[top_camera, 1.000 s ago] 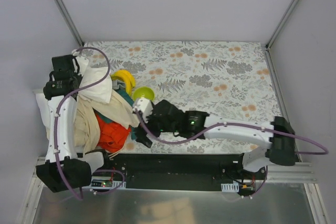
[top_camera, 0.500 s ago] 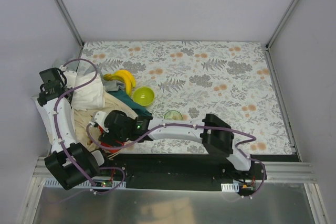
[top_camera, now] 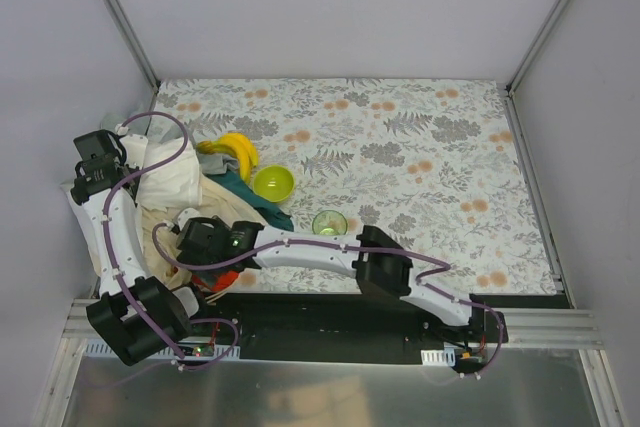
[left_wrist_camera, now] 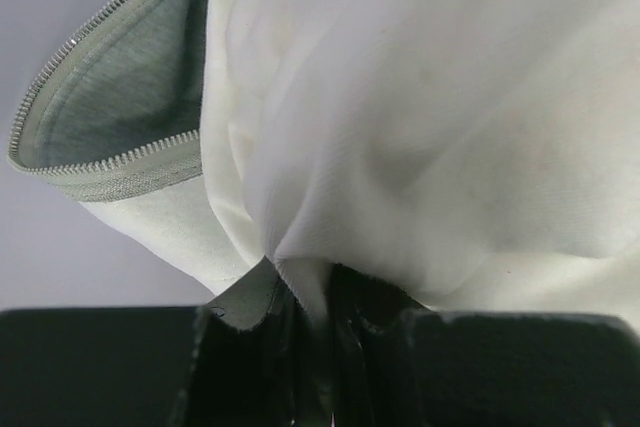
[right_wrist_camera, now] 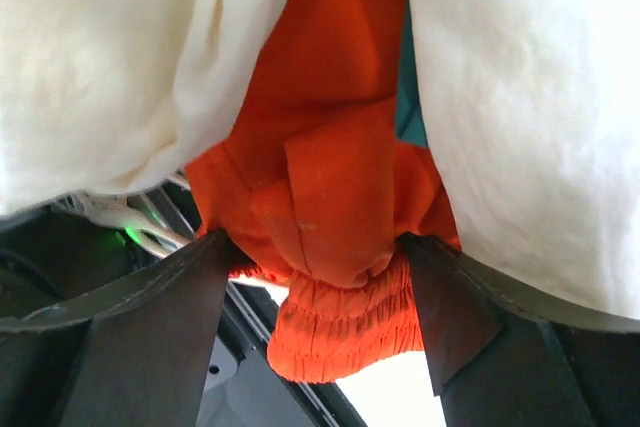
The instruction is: Pick out a specific cloth from the pile
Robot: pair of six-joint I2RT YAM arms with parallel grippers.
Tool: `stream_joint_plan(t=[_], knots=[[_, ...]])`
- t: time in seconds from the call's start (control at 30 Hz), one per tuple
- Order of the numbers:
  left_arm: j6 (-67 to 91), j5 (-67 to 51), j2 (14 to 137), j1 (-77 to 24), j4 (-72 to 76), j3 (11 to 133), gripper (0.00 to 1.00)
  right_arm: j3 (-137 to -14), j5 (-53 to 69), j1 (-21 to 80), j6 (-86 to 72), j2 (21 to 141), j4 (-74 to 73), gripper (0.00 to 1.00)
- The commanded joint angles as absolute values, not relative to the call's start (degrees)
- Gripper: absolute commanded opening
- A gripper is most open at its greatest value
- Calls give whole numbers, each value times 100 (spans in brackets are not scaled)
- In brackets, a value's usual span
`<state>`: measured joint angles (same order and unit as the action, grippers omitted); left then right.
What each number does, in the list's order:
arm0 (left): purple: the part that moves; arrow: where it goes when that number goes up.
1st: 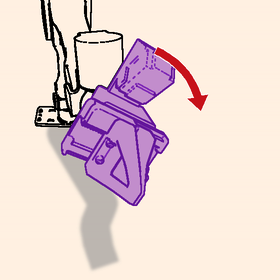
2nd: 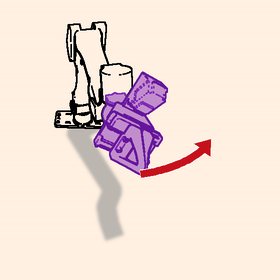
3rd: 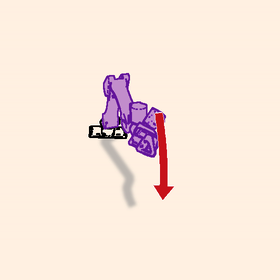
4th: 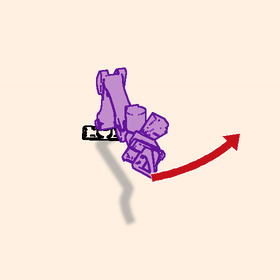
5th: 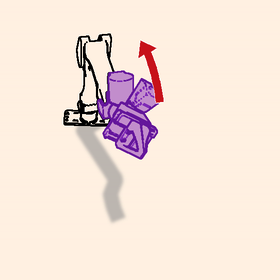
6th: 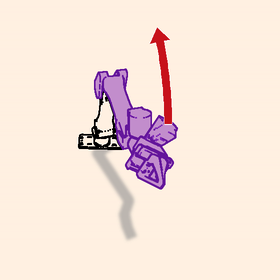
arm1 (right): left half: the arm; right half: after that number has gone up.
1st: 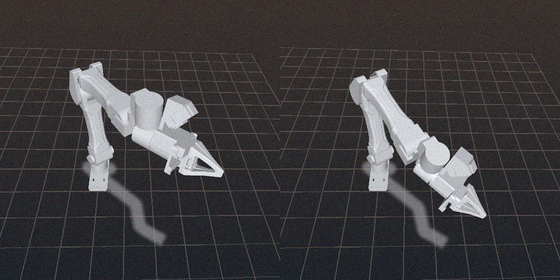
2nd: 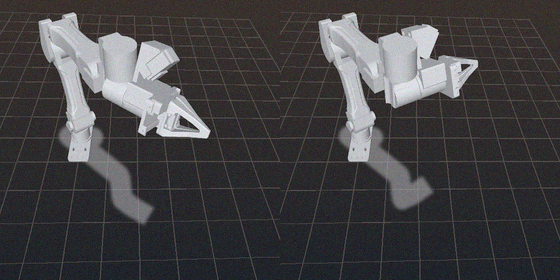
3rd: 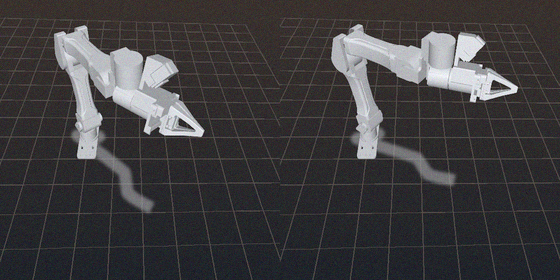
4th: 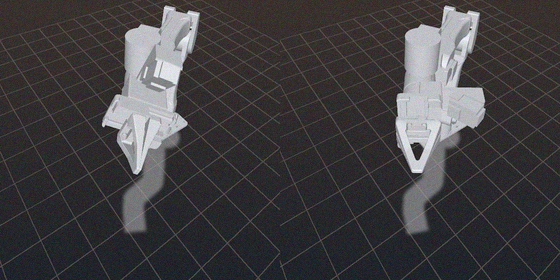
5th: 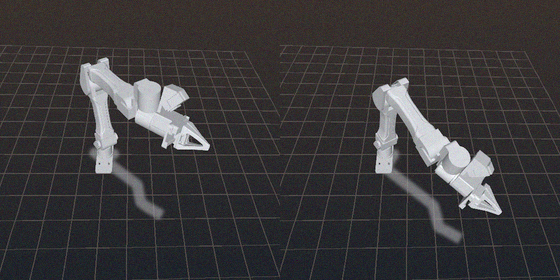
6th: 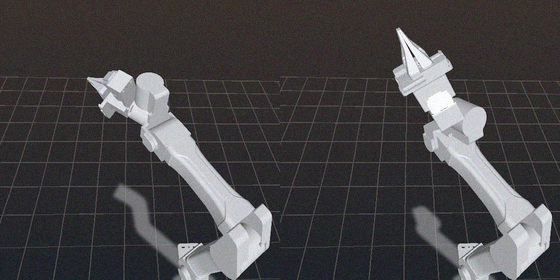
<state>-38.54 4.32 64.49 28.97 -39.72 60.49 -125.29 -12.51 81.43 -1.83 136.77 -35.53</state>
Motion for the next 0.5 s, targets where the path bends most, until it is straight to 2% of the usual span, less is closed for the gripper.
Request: stream_joint_plan(t=[0.0,0.07,0.1,0.13,0.2,0.33,0.47], knots=[[-3885,193,6363,2971,-4060,6214,0,-13839,-1626,8156,-712,14535,-4840,76],[-3867,193,6381,2971,-4087,6223,0,-14202,-1626,8113,-791,14739,-5036,67],[-3876,202,6355,2971,-4104,6197,0,-14134,-1574,8086,-808,14704,-4993,55],[-3893,193,6302,2971,-4113,6170,0,-13985,-1512,8051,-852,14600,-4905,31],[-3911,184,6241,2971,-4148,6126,0,-13529,-1372,7998,-888,14293,-4616,0],[-3937,237,6179,2971,-4210,6082,0,-12710,-670,7989,-485,13310,-3957,0],[-3946,264,6170,2971,-4271,6135,0,-12770,560,7989,-229,12290,-3683,0]])
